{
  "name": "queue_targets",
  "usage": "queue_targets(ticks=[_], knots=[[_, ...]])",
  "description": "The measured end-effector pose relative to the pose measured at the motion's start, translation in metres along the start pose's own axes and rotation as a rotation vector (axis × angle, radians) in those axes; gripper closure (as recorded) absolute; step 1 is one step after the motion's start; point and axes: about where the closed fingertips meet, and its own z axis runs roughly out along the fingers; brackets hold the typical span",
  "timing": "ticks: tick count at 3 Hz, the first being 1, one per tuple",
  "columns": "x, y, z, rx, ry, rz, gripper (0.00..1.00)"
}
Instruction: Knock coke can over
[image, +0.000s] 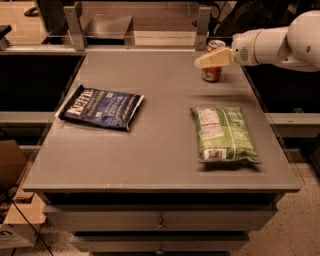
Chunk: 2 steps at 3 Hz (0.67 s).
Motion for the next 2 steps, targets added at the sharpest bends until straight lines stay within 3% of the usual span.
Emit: queue_targets(ticks=[2], knots=[[0.034, -0.02, 0.029, 0.043, 0.031, 0.065, 0.0]])
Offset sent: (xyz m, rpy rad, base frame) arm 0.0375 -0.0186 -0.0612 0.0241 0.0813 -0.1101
